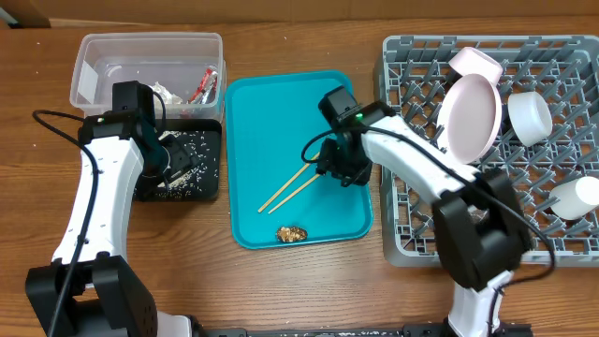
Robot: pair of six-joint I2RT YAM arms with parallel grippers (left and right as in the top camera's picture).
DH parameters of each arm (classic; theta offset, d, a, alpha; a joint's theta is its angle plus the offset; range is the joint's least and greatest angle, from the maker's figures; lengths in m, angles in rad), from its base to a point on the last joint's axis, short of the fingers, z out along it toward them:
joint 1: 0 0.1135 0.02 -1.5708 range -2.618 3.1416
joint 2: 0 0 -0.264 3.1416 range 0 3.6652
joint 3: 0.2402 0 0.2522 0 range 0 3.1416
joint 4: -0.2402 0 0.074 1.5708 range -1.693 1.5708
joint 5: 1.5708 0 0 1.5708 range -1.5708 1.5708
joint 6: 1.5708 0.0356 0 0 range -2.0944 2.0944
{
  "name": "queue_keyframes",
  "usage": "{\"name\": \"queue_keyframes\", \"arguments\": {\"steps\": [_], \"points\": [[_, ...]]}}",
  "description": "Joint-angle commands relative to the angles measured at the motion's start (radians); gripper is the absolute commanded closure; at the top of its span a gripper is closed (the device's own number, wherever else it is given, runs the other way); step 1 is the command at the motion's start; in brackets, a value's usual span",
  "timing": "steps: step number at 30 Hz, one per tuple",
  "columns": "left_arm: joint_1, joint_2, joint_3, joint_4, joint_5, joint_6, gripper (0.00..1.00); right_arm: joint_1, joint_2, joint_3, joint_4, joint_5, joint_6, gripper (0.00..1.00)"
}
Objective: Sort waste into correct bins and load items into the dishwasher
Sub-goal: 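Move the right gripper left out of the rack to the teal tray, then lower the right gripper and grasp one wooden chopstick on the teal tray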
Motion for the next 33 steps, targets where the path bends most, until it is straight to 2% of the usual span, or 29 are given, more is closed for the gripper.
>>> {"name": "queue_keyframes", "arguments": {"steps": [1, 5, 11, 16, 22, 33], "points": [[-0.008, -0.024, 0.02, 0.001, 0.004, 0.019, 0.18, 0.0, 0.024, 0.013, 0.024, 0.044, 0.048, 0.41], [-0.008, -0.024, 0.02, 0.002, 0.004, 0.019, 0.18, 0.0, 0.033, 0.013, 0.046, 0.08, 0.077, 0.39], [-0.008, -0.024, 0.02, 0.002, 0.004, 0.019, 0.18, 0.013, 0.033, 0.013, 0.06, 0.079, 0.1, 0.41], [-0.008, -0.024, 0.02, 0.002, 0.004, 0.019, 0.17, 0.071, 0.033, 0.013, 0.061, 0.118, 0.135, 0.43], [-0.008, -0.024, 0.02, 0.001, 0.004, 0.024, 0.17, 0.119, 0.051, 0.013, 0.084, 0.152, 0.145, 0.4], [-0.008, -0.024, 0.02, 0.001, 0.004, 0.026, 0.17, 0.124, 0.072, 0.013, -0.009, 0.235, 0.153, 0.41]]}}
